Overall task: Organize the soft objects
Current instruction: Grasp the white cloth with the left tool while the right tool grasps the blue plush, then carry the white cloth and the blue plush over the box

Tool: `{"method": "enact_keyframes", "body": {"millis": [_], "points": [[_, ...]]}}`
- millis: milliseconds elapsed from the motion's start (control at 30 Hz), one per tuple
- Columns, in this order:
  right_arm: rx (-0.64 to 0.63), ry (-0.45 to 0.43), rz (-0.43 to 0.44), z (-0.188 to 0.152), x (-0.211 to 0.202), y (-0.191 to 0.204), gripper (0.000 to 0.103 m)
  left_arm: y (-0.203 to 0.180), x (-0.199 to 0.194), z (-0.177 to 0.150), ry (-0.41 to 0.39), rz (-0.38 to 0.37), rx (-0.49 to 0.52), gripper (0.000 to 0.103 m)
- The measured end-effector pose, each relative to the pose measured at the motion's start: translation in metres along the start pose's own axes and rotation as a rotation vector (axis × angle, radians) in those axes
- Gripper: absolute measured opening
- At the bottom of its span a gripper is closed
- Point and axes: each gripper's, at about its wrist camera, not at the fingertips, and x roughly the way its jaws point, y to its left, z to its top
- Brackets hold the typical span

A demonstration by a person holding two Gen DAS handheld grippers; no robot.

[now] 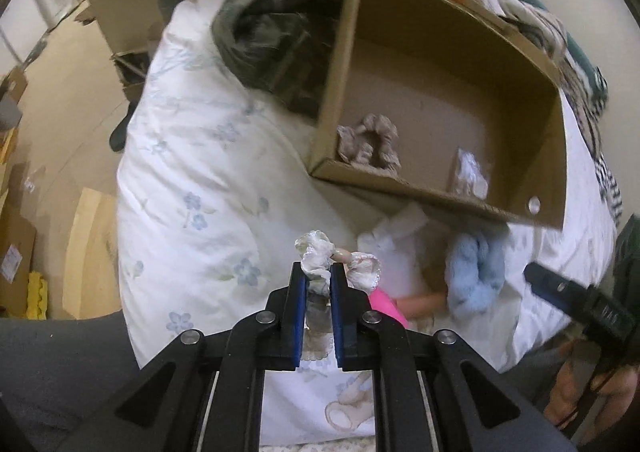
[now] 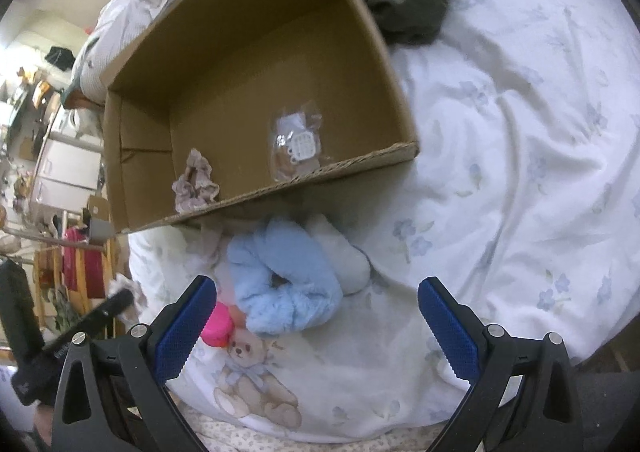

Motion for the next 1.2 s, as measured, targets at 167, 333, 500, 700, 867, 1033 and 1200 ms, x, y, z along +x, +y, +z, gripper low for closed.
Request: {"method": "enact_keyframes", "body": {"millis": [167,333,500,700,867,1033,1200], "points": [[-0.032,0.047,-0.011,0.004,0.022,0.013,0.103,0.001,0.001,0.005,0.009,-0.018,-0.029,0.011],[-0.180,0.054,-0.110,0.004,0.042,0.048,0.103,-0.004,0.010,0.003,0.042,-0.039,-0.037,0.011],[-0.332,0.080,-0.261,-0.005,0.069,0.076,0.103,-0.008,0.011,0.006,0.041,-0.046,-0.034,0.011],[-0.198,0.091,-0.214,0.006,0.068,0.049,0.103,-0.007,0.015,0.008,0.062,-0.059,-0.050,0.011],[-0.059,0.088,-0.165,0.016,0.060,0.014,0.103,-0.008,0.018,0.009,0.070,-0.063,-0.052,0.011],[0.034,0.123,-0.101,0.018,0.065,-0.007,0.103,-0.009,0.019,0.010,0.078,-0.065,-0.049,0.011],[-0.020,0.105,-0.081,0.023,0.073,0.010,0.080,-0.010,0.022,0.012,0.074,-0.044,-0.036,0.011]]}}
